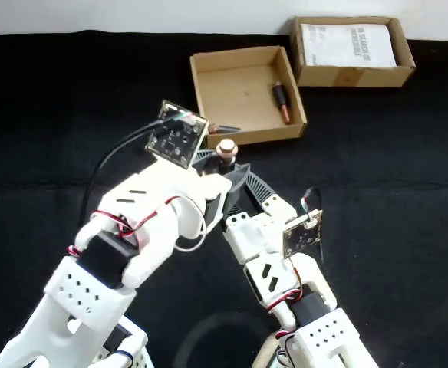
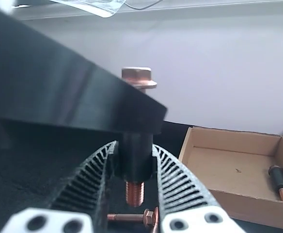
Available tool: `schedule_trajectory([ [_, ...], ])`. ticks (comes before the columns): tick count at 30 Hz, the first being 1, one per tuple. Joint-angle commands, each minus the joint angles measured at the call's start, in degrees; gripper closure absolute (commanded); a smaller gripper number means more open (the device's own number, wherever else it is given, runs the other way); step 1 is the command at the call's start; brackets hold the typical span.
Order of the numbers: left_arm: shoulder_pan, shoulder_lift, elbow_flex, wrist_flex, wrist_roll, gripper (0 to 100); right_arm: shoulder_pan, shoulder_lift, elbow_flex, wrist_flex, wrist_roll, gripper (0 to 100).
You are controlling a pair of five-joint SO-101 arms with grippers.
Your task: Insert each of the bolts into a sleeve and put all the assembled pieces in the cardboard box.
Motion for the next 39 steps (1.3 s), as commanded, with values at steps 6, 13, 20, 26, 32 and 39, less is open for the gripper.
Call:
schedule_trajectory([
  [6,-0.5,-1.0,-11.1,12.7,0.3,83,0.7,-1.1,8.0,-0.9,0.5,99.2],
  [13,-0.7,-1.1,-22.8,20.3,0.6,84,1.4,-1.1,8.0,-0.9,0.5,99.2],
  [20,-5.9,-1.3,-27.1,21.7,0.5,98,3.5,-1.1,7.9,-1.0,0.5,99.2],
  [26,-13.8,-6.5,-20.1,21.4,0.4,99,6.3,-1.2,3.6,0.4,0.4,99.2],
  [32,-22.1,-14.8,-4.5,20.7,0.4,99,8.7,-0.9,-12.7,22.6,-6.1,99.2],
  [39,-29.1,-27.4,19.6,7.1,0.4,99,8.7,-0.7,-25.8,35.7,-8.0,99.2],
])
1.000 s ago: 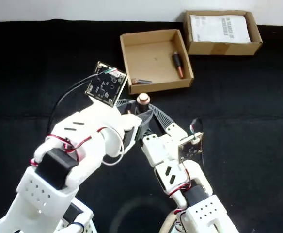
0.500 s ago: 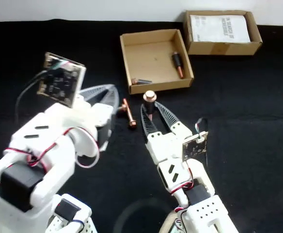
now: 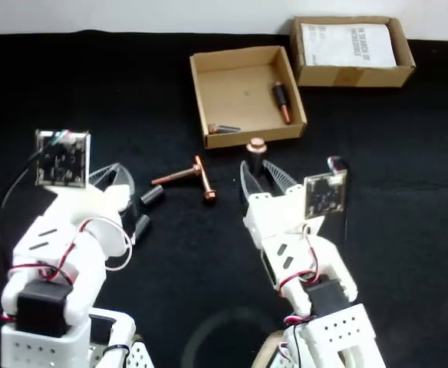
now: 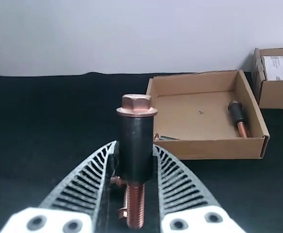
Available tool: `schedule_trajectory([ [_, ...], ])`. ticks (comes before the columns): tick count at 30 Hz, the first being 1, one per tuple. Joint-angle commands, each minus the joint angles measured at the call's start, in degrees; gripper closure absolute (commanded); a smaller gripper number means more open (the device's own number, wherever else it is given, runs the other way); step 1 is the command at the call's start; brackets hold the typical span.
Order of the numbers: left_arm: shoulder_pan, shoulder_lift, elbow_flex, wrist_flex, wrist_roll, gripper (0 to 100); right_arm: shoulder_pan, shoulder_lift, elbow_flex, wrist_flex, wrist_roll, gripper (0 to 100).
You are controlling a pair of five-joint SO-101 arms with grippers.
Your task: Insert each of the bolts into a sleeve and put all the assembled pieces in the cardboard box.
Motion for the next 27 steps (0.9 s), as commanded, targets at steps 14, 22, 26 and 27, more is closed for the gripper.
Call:
schedule_trajectory([
  [14,-7.8,-26.8,47.2,-31.8,0.4,99,0.9,28.1,-40.8,11.6,-0.9,99.2],
  [22,-8.0,-24.6,47.3,-28.7,0.4,99,0.9,49.2,-58.9,11.6,-0.9,99.2],
  [26,-8.0,-24.5,47.3,-23.4,0.4,99,1.0,59.7,-68.3,13.7,-1.0,99.2],
  [27,-8.0,-24.5,47.3,-22.5,0.4,99,1.0,62.2,-70.9,14.9,-1.5,99.2],
])
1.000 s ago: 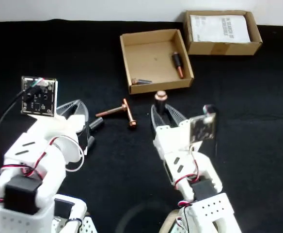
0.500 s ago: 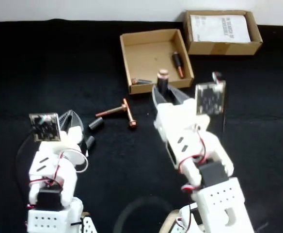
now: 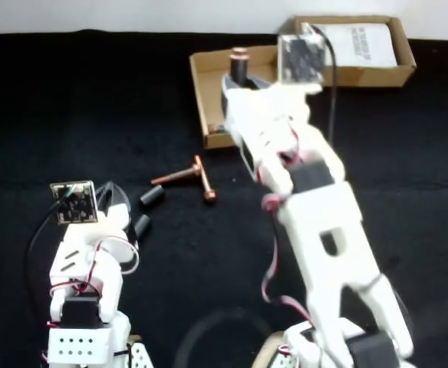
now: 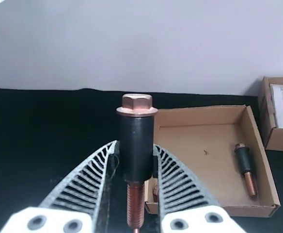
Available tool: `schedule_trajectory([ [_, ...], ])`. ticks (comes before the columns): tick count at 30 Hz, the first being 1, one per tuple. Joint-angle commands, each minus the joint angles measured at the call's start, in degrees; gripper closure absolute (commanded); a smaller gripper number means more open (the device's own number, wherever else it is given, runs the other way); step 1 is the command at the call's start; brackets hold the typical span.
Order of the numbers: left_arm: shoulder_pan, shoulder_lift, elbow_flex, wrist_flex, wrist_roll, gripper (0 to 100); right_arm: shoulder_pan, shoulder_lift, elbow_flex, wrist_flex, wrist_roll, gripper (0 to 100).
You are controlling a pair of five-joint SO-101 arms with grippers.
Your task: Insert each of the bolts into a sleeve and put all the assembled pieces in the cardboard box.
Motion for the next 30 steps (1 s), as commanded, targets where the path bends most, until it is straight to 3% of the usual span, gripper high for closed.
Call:
schedule_trajectory([
  [1,-0.6,0.3,1.1,3.2,0.4,99,0.9,7.9,-12.4,3.2,-2.5,99.2],
  [17,-0.3,0.5,1.1,6.8,0.2,99,6.0,46.5,-58.2,27.1,-11.3,99.2],
  [30,-0.3,4.4,1.5,5.5,0.0,99,6.2,66.2,-77.0,35.9,-12.0,99.2],
])
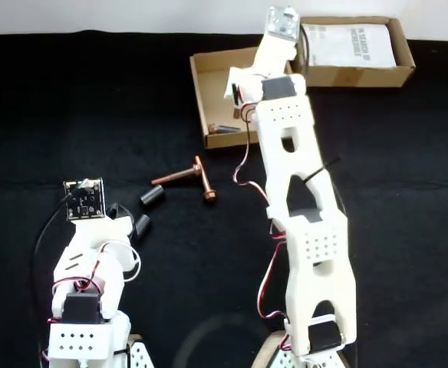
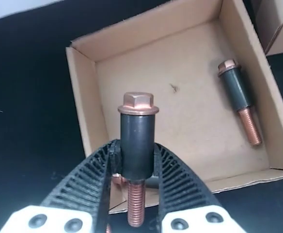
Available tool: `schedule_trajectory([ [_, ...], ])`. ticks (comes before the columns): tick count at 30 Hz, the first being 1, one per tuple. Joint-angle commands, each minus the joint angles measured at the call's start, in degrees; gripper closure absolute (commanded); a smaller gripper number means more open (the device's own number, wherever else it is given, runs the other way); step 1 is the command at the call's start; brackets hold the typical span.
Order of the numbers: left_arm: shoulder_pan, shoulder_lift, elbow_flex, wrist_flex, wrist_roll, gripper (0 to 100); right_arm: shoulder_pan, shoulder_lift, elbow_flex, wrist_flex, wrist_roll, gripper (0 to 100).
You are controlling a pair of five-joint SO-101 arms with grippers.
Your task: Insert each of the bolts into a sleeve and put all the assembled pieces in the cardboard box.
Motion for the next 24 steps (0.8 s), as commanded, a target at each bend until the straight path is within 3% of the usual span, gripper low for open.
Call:
schedule_trajectory([
  [1,-0.3,0.3,1.5,-1.1,0.1,99,0.7,1.9,-5.6,0.0,-0.7,99.2],
  [12,-0.6,0.3,1.5,-1.1,0.1,99,0.8,12.2,-9.7,-4.9,-0.2,99.1],
  [20,-0.6,0.3,1.5,-1.2,0.1,99,0.5,12.4,-9.7,-3.8,-0.2,78.2],
  [24,-0.5,0.3,1.5,-1.2,0.1,99,-0.7,12.4,-14.9,1.5,-0.2,76.6],
])
